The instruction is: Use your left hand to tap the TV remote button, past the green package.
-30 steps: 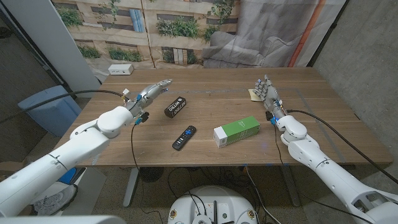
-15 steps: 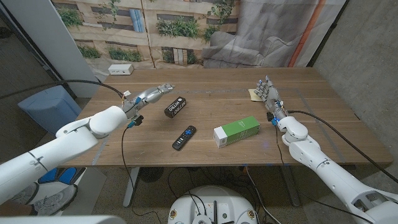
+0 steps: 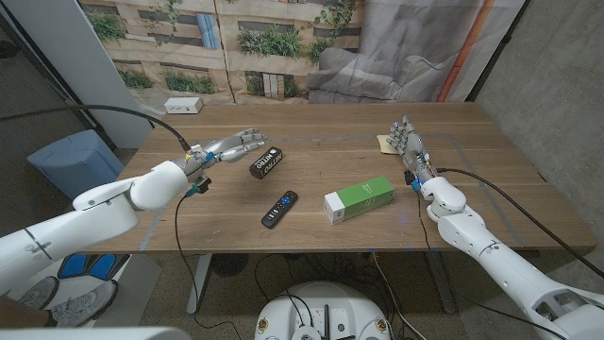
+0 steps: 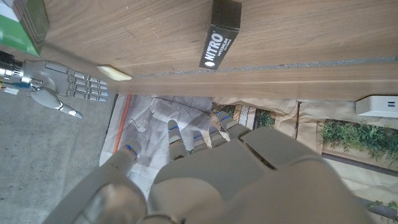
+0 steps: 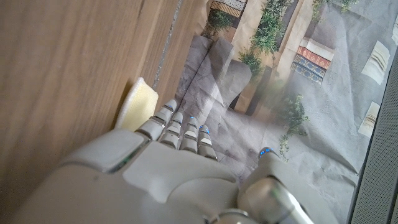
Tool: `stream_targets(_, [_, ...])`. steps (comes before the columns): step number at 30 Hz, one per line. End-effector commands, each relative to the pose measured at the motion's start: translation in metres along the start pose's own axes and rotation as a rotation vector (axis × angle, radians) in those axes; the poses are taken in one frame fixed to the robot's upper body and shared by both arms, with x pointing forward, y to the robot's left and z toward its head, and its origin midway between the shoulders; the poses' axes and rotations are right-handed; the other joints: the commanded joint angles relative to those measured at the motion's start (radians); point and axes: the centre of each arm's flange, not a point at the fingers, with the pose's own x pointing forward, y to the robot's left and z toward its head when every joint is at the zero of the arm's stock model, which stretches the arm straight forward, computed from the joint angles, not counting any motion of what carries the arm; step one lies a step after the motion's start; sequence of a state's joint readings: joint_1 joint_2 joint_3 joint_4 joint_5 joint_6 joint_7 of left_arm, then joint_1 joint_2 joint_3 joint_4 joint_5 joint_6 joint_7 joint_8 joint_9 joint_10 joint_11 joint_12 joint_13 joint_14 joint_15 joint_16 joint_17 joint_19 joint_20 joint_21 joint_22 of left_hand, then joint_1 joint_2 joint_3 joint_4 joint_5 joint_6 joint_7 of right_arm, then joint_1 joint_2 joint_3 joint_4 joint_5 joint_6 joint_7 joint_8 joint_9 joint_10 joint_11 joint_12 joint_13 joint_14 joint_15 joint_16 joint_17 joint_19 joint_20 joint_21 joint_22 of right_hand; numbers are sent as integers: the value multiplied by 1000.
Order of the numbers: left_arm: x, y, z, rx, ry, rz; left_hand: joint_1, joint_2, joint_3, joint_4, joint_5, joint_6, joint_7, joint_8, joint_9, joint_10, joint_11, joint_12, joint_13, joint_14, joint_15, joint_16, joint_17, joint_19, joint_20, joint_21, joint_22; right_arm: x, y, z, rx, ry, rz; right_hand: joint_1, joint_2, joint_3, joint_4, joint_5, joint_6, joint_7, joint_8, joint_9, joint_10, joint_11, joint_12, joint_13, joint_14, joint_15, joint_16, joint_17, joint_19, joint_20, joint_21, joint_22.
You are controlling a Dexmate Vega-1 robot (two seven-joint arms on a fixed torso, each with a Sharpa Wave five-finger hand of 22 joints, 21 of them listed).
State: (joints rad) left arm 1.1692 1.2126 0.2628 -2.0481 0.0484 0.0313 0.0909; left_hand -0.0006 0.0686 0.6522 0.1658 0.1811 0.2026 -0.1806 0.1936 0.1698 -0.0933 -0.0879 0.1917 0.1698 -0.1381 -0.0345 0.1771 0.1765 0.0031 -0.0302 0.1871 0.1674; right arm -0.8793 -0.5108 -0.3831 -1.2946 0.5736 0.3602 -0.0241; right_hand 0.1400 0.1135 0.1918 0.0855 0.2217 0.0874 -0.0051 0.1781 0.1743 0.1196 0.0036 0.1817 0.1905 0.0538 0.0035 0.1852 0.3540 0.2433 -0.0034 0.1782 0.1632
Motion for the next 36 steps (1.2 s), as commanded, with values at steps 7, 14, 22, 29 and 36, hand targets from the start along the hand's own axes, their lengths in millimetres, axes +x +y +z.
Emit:
stream_targets(7, [-4, -8, 42, 266, -58, -111, -13, 35, -27, 7, 4, 41, -7, 2, 2, -34, 5, -11, 5, -36, -67, -1, 4, -41, -102, -7, 4, -8, 0, -6, 5, 15, -24, -3, -7, 6, 0, 1, 6, 0, 7, 2, -3, 3, 8, 3, -3, 8, 7, -2, 1, 7, 5, 3])
stream_targets(14, [-6, -14, 61, 373, -34, -129, -19, 45, -39, 18, 4, 62, 15, 3, 3, -40, 19, -9, 5, -46, -52, 0, 6, -63, -94, -9, 5, -10, -4, -8, 9, 18, -23, -8, -7, 5, 2, 1, 6, -1, 7, 2, -4, 4, 9, 3, -4, 10, 8, -4, 0, 10, 6, 3])
stream_targets(22, [-12, -25, 71, 433, 4, -137, -23, 59, -51, 27, 4, 63, 28, -4, 2, -47, 36, -8, 6, -58, -41, 0, 7, -86, -89, -10, 7, -8, -8, -9, 12, 13, -20, -14, -7, 4, 4, 1, 6, -1, 7, 2, -5, 4, 9, 2, -5, 10, 9, -6, -1, 12, 6, 3])
stream_targets(29, [-13, -33, 86, 512, 42, -173, -28, 89, -79, 38, 3, 48, 33, -15, 3, -96, 52, -14, 7, -109, -22, -4, 11, -136, -72, -10, 11, -10, -12, -9, 14, 10, -19, -18, -8, 4, 6, 1, 2, -2, 6, 2, -8, 8, 8, 2, -7, 14, 9, -9, -3, 12, 5, 3])
stream_targets(36, [-9, -39, 101, 559, 96, -210, -29, 100, -94, 41, 3, 43, 42, -17, 3, -98, 60, -10, 7, -117, -10, 0, 12, -155, -76, -9, 13, -13, -16, -11, 24, 10, -13, -24, -6, 5, 8, 1, 0, -3, 6, 2, -9, 8, 9, 2, -7, 20, 10, -13, -5, 27, 6, 4])
